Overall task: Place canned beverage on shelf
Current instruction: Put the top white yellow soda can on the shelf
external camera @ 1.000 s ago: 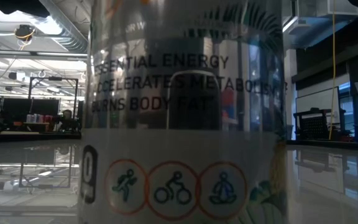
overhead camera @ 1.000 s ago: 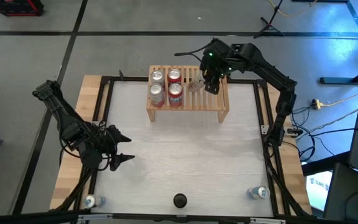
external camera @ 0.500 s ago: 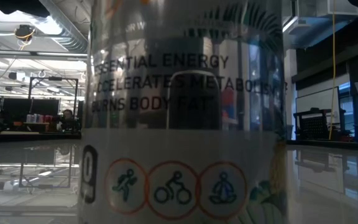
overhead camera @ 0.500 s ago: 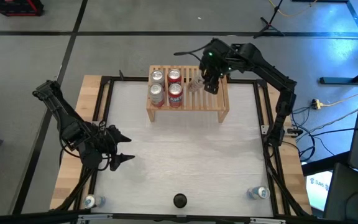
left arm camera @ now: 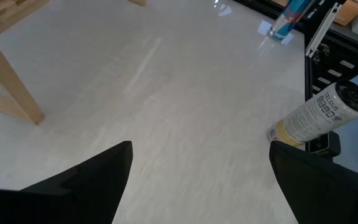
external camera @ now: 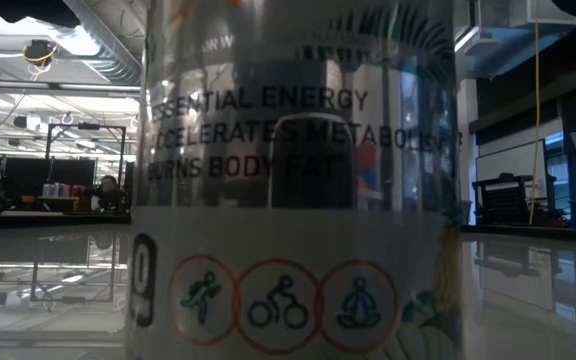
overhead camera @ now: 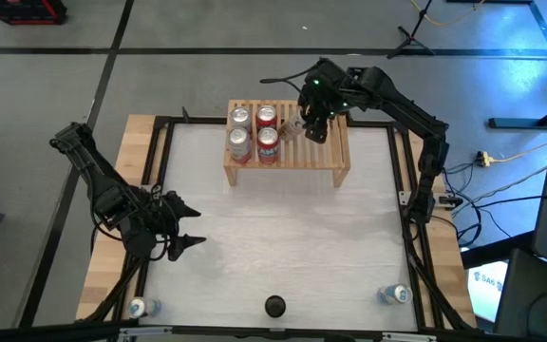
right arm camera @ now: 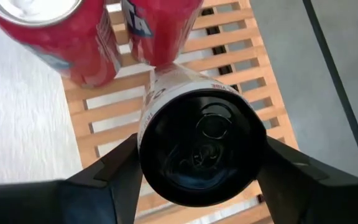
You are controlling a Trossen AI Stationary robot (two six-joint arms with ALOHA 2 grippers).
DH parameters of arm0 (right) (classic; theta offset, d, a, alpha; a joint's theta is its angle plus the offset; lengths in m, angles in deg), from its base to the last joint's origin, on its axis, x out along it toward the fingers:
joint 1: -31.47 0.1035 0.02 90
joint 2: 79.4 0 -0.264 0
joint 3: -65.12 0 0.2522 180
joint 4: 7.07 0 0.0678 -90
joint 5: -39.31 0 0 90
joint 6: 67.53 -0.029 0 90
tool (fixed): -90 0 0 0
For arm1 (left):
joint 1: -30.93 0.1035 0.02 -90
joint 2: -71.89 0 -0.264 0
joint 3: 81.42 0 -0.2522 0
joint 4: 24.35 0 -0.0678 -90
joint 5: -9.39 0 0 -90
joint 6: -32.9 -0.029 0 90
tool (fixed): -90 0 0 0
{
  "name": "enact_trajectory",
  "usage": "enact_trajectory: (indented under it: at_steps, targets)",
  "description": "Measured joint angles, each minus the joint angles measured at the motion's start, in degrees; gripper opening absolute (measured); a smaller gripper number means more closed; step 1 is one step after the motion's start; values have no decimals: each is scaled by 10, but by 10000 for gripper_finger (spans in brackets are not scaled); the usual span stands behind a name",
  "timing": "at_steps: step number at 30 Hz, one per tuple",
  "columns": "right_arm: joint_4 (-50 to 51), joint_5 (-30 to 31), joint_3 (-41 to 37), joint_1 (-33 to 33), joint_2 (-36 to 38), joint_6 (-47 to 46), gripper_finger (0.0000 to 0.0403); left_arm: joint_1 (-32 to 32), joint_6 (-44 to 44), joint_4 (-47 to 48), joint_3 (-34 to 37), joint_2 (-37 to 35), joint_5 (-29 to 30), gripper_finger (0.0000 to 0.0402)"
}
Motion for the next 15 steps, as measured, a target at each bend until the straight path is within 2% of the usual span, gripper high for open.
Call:
enact_trajectory:
  at_steps: [8,15]
  targets:
    - [17,18,-1,-1,38,-6,246,0,0,-10,0,0,4,369]
    - [71,21,-1,24,71,-71,246,0,-1,-19,0,0,3,369]
